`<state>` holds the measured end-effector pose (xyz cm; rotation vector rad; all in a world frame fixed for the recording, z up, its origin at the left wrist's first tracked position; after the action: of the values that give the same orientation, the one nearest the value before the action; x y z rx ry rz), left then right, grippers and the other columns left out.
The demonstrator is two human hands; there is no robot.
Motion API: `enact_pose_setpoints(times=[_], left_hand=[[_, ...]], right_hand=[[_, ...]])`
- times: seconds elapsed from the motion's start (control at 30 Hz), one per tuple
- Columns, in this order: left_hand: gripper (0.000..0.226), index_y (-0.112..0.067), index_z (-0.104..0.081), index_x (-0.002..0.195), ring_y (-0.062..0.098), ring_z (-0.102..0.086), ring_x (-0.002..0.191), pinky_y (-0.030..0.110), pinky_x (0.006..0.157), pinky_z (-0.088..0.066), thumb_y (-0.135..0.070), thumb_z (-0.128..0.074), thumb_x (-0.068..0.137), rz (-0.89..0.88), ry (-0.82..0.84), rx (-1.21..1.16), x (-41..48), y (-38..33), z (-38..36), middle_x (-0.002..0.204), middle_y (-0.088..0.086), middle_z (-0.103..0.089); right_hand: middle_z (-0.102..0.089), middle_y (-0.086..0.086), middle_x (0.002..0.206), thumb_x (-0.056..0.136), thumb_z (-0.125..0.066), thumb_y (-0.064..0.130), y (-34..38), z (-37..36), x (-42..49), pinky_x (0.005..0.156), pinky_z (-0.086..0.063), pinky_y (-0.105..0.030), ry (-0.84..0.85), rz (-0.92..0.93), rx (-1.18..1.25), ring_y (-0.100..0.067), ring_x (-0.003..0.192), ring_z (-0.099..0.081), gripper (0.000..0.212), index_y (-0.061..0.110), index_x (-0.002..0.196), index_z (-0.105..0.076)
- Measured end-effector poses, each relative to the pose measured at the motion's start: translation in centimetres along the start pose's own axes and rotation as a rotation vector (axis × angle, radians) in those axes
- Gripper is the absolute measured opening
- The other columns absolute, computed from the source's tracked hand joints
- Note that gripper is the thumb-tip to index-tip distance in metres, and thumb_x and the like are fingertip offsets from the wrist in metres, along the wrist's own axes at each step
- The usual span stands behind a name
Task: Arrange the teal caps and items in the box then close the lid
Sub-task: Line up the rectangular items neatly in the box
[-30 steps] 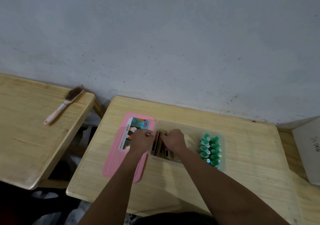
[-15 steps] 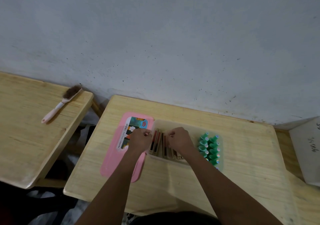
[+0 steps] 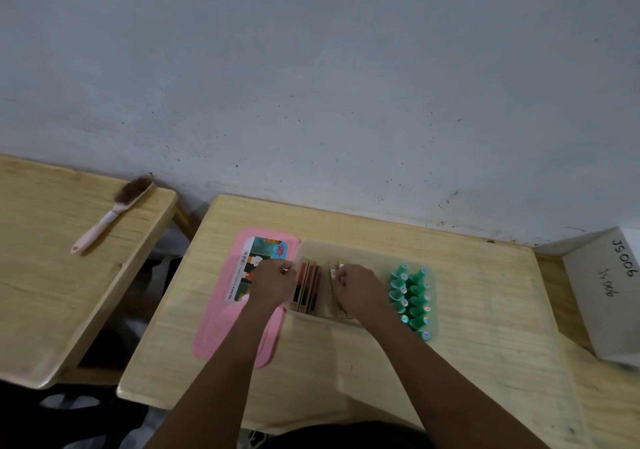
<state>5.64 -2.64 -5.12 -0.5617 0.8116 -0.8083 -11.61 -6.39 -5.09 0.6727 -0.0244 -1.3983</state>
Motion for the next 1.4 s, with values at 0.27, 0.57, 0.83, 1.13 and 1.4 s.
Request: enact_pose_setpoints(times=[0.27,0.57,0.83,1.13,1.4], left_hand=[[0.030,-0.008,-0.065,0.119,0.032,-0.063,0.110,0.048,0.092,-0.055,-0.016,-0.057,0.092,0.027,-0.001,-0.025,0.1,0.1,-0.1,0.122,0.016,-0.064],[0.029,-0.010,-0.066,0.118,0.034,-0.063,0.108,0.049,0.089,-0.056,-0.018,-0.058,0.091,0.022,-0.018,-0.010,0.1,0.1,-0.1,0.122,0.017,-0.064],[0.030,-0.008,-0.067,0.117,0.032,-0.065,0.105,0.048,0.089,-0.057,-0.019,-0.058,0.091,0.001,-0.027,0.001,0.1,0.2,-0.2,0.120,0.017,-0.065],[0.030,-0.006,-0.065,0.119,0.032,-0.064,0.107,0.047,0.090,-0.056,-0.016,-0.057,0.092,0.013,-0.026,-0.030,0.3,0.3,-0.5,0.120,0.017,-0.064],[0.030,-0.008,-0.066,0.117,0.032,-0.066,0.104,0.047,0.087,-0.058,-0.020,-0.059,0.091,0.017,-0.037,-0.035,0.3,0.4,-0.5,0.115,0.017,-0.068]], right_hand=[[-0.068,-0.002,0.109,0.083,-0.057,0.035,-1.5,-0.6,-0.7,0.080,-0.048,-0.034,0.049,-0.121,-0.161,-0.025,0.102,-0.064,0.031,0.021,0.111,-0.059],[-0.052,0.000,0.054,0.094,-0.051,0.031,-1.2,1.3,-1.6,0.053,-0.035,-0.025,0.120,-0.105,0.457,-0.013,0.051,-0.047,0.041,0.016,0.055,-0.054],[-0.064,0.002,0.068,0.100,-0.040,0.019,-0.7,1.3,-2.3,0.048,-0.038,-0.021,0.209,-0.210,0.773,-0.009,0.053,-0.050,0.032,0.006,0.098,-0.070],[-0.069,0.002,0.098,0.084,-0.068,0.016,0.5,-1.1,-2.0,0.078,-0.049,-0.024,0.133,0.024,0.466,-0.014,0.088,-0.063,0.025,0.012,0.109,-0.069],[-0.070,-0.007,0.106,0.087,-0.062,0.013,1.6,-2.9,-0.6,0.069,-0.039,-0.021,0.127,0.047,0.311,-0.013,0.086,-0.056,0.019,0.009,0.104,-0.069]])
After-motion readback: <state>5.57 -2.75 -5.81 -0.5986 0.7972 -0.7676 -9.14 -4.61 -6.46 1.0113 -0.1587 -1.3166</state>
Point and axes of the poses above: each hand's wrist, its own x-axis towards the middle knuckle, its own z-axis out of the back of the hand, y = z × x, the point moved 2 cm from there along x, towards the middle knuckle
